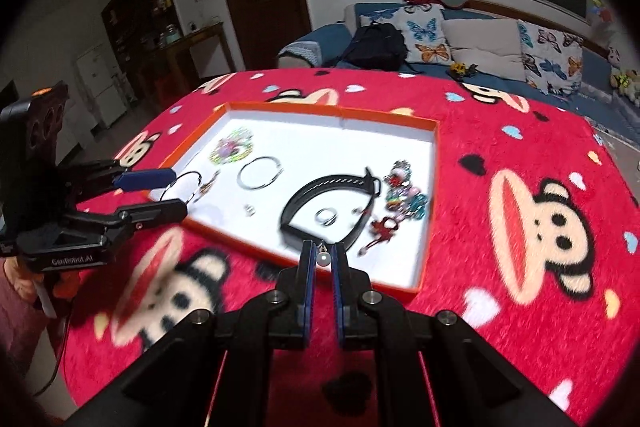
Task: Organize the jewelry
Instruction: 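Grasp and lift the hoop into the tray with the left tool while the right tool carries the pearl stud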
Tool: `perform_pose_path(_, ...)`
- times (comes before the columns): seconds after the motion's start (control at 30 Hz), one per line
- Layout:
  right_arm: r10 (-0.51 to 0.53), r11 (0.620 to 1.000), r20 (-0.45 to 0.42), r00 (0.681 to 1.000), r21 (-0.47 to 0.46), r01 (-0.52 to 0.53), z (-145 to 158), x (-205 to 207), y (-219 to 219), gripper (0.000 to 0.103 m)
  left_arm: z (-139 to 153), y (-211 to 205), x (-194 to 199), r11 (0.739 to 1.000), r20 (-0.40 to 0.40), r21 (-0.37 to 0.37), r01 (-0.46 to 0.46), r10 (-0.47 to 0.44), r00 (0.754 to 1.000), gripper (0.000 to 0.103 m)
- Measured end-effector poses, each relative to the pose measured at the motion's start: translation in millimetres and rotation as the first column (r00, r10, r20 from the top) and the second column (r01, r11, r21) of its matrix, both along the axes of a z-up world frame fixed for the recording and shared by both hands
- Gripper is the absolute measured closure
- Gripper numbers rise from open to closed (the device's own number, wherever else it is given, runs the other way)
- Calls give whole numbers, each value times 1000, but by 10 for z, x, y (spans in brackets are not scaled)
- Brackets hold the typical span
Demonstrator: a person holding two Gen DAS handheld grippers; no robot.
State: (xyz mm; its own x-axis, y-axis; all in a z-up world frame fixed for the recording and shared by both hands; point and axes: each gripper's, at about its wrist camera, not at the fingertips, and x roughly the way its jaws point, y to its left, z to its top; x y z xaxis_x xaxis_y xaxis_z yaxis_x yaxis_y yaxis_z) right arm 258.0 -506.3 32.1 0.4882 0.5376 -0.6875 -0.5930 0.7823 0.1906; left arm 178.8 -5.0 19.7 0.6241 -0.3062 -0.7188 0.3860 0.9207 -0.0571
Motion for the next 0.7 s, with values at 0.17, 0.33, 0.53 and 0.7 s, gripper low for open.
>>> perform_pose_path(0.17,-55,998,-18,998,0,55,-74,212,-44,93,-134,-42,218,1000,-36,5,-4,4,999,52)
perform_pose_path(0.33,-74,997,-45,996,-1,74,-150,318,-55,93,-250,-127,341,1000,-58,20,8,-6,998,52)
perform_pose_path(0.53,-70,998,-50,996,-11,70,-194,342,-31,93,-349,-203,455,1000,-77,27,3,-1,997,51)
perform_pose_path(0.7,-71,997,-54,996,-13,71,-206,373,-41,93,-398,-232,498,999,-87,36,-6,9,996,51)
